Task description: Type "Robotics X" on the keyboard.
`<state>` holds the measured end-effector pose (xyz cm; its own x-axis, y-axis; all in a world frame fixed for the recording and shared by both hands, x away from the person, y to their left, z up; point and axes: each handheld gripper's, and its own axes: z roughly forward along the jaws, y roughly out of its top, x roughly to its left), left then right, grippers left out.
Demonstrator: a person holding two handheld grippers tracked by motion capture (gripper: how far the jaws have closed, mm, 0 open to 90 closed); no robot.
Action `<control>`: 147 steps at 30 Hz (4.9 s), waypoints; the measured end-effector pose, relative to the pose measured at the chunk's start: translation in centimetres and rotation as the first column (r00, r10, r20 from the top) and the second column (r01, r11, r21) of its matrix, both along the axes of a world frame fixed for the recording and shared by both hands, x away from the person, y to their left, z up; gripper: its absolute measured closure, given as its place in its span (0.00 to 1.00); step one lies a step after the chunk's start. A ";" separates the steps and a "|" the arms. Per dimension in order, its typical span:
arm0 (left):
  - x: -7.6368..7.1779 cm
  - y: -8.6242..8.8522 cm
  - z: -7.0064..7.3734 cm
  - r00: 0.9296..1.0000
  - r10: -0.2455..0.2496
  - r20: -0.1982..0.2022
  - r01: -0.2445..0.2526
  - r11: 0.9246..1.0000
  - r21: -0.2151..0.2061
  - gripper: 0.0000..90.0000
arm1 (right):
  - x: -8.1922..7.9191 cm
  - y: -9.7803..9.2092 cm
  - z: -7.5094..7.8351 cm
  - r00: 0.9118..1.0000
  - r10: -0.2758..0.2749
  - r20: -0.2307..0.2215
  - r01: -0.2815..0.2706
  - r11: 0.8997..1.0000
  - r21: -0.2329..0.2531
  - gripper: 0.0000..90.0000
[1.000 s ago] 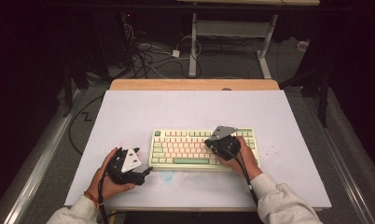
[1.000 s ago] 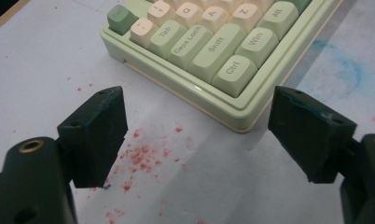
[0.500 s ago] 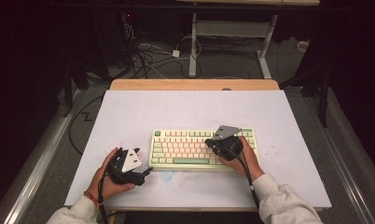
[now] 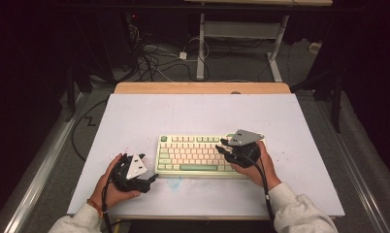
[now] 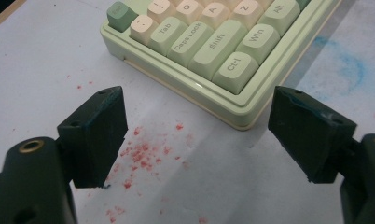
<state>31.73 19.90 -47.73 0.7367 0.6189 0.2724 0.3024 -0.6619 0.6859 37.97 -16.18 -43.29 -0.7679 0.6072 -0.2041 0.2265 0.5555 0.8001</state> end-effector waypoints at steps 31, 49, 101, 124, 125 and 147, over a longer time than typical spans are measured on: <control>-0.2 0.1 0.4 0.999 0.021 0.027 -0.021 1.000 -0.021 0.26 | -5.2 -6.3 0.1 0.974 -0.147 0.171 0.132 0.987 0.096 0.27; -0.3 0.8 1.9 1.000 -0.020 -0.006 0.018 0.989 -0.145 0.71 | -7.6 -9.5 -1.5 0.958 -0.225 0.177 0.213 0.973 0.086 0.27; 8.6 -12.0 3.8 0.971 -0.165 -0.175 0.168 0.986 -0.001 0.98 | -7.7 -9.0 -3.0 0.971 -0.183 0.155 0.188 0.982 -0.017 0.27; 9.1 -13.4 3.1 0.965 -0.180 -0.189 0.190 0.981 0.032 0.97 | -7.7 -9.0 -3.0 0.966 -0.196 0.168 0.202 0.979 -0.020 0.28; 9.1 -13.3 3.2 0.966 -0.179 -0.186 0.189 0.982 0.033 0.97 | -7.7 -9.1 -3.0 0.965 -0.202 0.165 0.208 0.978 -0.019 0.28; 6.7 -11.7 4.8 0.978 -0.203 -0.035 0.203 0.979 -0.008 0.65 | -7.5 -9.2 -3.1 0.966 -0.215 0.144 0.220 0.975 -0.020 0.28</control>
